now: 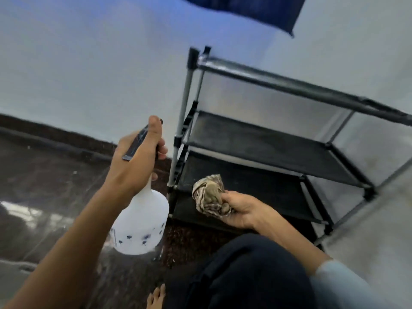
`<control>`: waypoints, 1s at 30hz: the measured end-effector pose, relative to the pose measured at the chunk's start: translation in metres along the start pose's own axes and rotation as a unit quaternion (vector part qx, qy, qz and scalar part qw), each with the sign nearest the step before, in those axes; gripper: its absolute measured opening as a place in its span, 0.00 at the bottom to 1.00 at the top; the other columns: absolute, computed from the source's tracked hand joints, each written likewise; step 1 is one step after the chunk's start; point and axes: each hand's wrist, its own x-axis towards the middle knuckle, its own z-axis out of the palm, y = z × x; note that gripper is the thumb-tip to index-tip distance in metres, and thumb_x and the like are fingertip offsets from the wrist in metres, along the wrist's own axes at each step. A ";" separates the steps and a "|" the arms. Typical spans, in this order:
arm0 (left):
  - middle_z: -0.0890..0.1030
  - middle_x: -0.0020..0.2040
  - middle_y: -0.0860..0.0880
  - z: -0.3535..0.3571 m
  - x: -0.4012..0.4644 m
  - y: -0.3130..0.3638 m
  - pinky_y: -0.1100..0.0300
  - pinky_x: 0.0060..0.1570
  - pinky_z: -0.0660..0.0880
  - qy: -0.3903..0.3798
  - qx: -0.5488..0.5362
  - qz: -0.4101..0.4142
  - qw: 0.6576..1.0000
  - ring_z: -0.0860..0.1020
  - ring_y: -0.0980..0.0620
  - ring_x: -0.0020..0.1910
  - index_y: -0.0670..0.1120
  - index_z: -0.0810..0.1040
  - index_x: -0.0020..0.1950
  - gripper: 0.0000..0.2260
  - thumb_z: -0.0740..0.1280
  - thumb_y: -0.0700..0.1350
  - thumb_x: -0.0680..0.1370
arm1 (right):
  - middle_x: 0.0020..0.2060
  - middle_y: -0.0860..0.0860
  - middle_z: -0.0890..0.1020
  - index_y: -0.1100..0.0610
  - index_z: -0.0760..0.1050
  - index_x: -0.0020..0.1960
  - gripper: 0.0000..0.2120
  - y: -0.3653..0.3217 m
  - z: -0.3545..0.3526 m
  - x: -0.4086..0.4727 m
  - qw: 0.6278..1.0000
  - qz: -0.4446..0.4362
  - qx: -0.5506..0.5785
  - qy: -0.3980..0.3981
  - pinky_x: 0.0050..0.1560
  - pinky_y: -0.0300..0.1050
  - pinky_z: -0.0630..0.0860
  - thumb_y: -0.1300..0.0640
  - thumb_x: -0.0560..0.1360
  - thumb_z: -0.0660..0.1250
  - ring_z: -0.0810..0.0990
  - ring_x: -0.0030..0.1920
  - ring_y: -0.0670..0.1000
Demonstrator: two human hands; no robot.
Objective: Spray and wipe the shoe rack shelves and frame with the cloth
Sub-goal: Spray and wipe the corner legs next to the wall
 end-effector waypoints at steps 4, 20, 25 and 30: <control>0.79 0.34 0.50 0.023 0.003 0.065 0.59 0.28 0.73 -0.033 -0.015 0.064 0.997 0.79 0.50 0.39 0.49 0.75 0.33 0.24 0.56 0.66 0.78 | 0.38 0.57 0.83 0.64 0.77 0.52 0.12 -0.032 0.018 -0.054 0.998 -0.048 0.050 -0.003 0.37 0.45 0.81 0.56 0.79 0.62 0.83 0.35 0.52; 0.81 0.35 0.50 0.118 -0.024 0.206 0.63 0.23 0.74 -0.126 -0.107 0.186 0.969 0.80 0.56 0.38 0.50 0.76 0.37 0.22 0.55 0.63 0.79 | 0.29 0.55 0.83 0.60 0.78 0.48 0.29 -0.087 -0.018 -0.206 0.972 -0.185 0.097 0.104 0.22 0.36 0.74 0.37 0.78 0.50 0.82 0.26 0.51; 0.81 0.35 0.50 0.146 -0.036 0.221 0.63 0.24 0.74 -0.166 -0.108 0.188 0.962 0.81 0.54 0.38 0.49 0.76 0.37 0.25 0.53 0.69 0.69 | 0.27 0.55 0.82 0.59 0.78 0.44 0.30 -0.094 -0.038 -0.229 0.954 -0.219 0.149 0.143 0.24 0.39 0.73 0.37 0.78 0.49 0.81 0.24 0.52; 0.82 0.37 0.45 0.192 -0.046 0.224 0.58 0.26 0.73 -0.202 -0.093 0.195 0.955 0.81 0.49 0.40 0.46 0.77 0.38 0.27 0.53 0.68 0.70 | 0.24 0.54 0.81 0.59 0.81 0.26 0.38 -0.103 -0.076 -0.241 0.913 -0.253 0.277 0.162 0.24 0.37 0.72 0.36 0.78 0.49 0.80 0.23 0.51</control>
